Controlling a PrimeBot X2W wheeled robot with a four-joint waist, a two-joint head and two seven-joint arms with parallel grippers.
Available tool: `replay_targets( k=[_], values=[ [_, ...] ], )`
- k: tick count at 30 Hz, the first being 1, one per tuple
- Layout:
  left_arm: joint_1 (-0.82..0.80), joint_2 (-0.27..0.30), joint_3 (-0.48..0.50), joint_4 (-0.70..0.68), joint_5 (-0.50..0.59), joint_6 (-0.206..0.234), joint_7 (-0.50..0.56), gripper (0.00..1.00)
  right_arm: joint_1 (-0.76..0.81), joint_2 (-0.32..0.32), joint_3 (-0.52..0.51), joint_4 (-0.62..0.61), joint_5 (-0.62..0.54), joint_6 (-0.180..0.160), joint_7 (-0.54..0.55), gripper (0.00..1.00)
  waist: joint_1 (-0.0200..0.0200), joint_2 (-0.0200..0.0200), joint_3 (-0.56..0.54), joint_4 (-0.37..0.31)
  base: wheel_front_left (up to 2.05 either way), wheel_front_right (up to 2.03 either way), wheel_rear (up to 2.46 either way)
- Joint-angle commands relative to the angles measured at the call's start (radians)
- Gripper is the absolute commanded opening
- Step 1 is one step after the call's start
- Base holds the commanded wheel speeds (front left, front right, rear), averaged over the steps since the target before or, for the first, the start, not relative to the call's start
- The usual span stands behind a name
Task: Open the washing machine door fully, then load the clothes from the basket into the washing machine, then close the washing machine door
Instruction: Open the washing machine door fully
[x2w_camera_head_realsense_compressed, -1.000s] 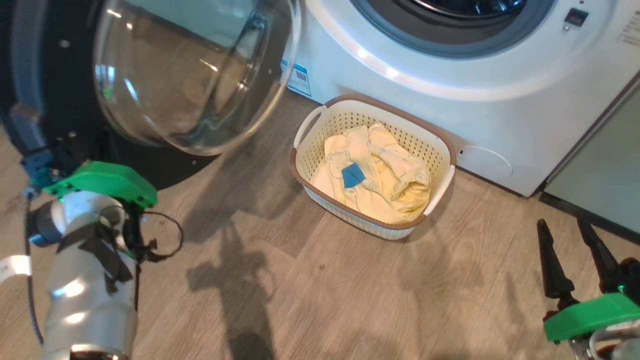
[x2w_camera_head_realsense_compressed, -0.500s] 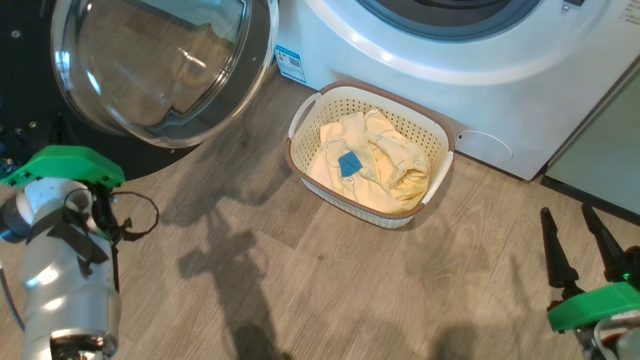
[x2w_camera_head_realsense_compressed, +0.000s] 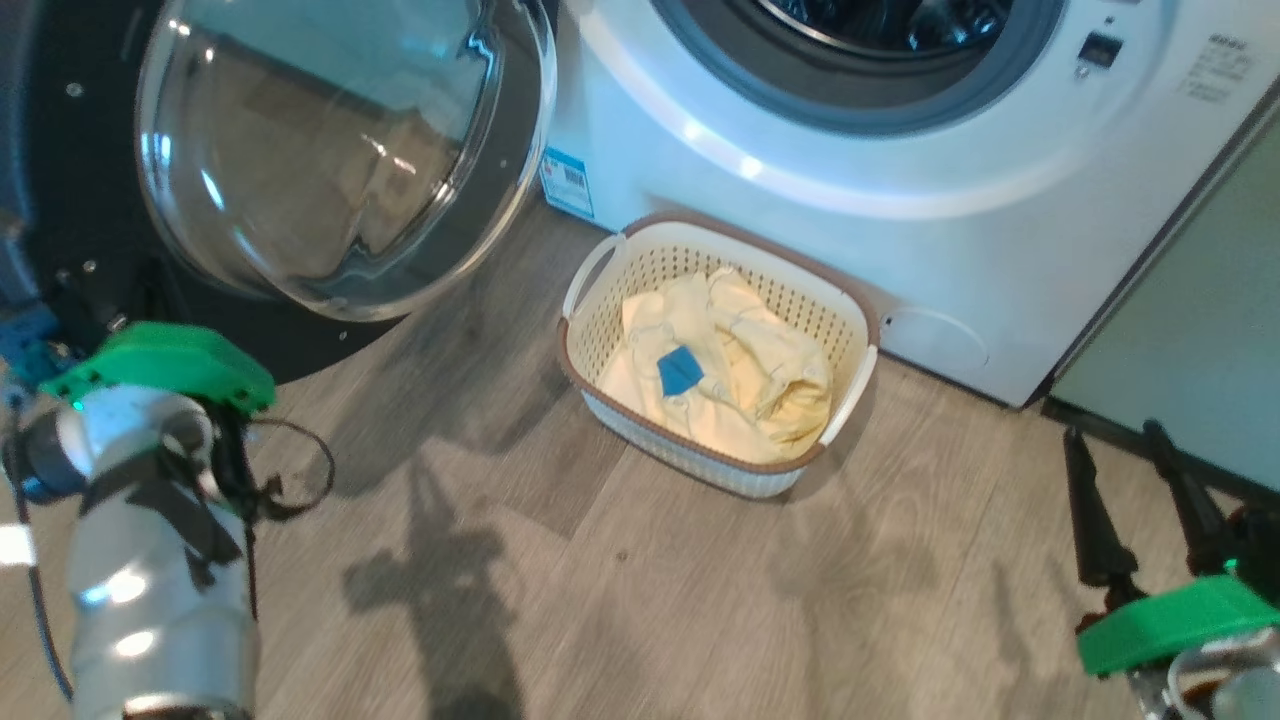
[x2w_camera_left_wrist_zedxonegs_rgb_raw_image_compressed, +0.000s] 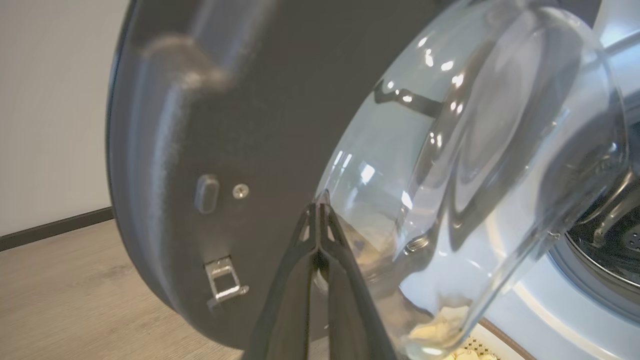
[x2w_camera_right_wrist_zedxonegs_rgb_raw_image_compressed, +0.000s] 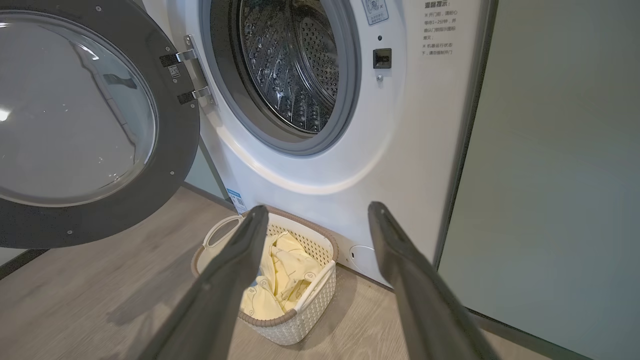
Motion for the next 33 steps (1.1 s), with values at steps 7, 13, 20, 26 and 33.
replay_targets(
  k=[7, 13, 20, 26, 33],
  values=[
    [0.083, 0.001, -0.044, -0.096, 0.048, -0.042, -0.007, 0.12, 0.045, 0.029, 0.01, -0.018, 0.01, 0.0, -0.01, 1.0, 0.0001, 0.0, -0.101, -0.039, 0.0, 0.0, 0.0],
    [0.194, 0.001, -0.113, -0.157, 0.069, -0.071, -0.007, 0.75, 0.076, 0.056, 0.0, -0.02, 0.006, 0.0, -0.01, 1.0, 0.0001, 0.0, -0.153, -0.101, 0.0, 0.0, 0.0],
    [0.321, -0.001, -0.19, -0.256, 0.051, -0.079, -0.007, 1.0, 0.101, 0.066, -0.014, -0.024, 0.003, 0.0, -0.01, 1.0, 0.0001, 0.0, -0.188, -0.191, 0.0, 0.0, 0.0],
    [0.369, 0.027, -0.252, -0.297, 0.027, -0.08, -0.007, 1.0, 0.116, 0.07, -0.009, -0.024, -0.004, 0.0, -0.01, 1.0, 0.0001, 0.0, -0.207, -0.26, 0.0, 0.0, 0.0],
    [0.393, 0.052, -0.326, -0.297, -0.034, -0.08, -0.007, 1.0, 0.121, 0.068, -0.01, -0.031, -0.017, 0.0, -0.01, 1.0, 0.0001, 0.0, -0.219, -0.337, 0.0, 0.0, 0.0]
  ],
)
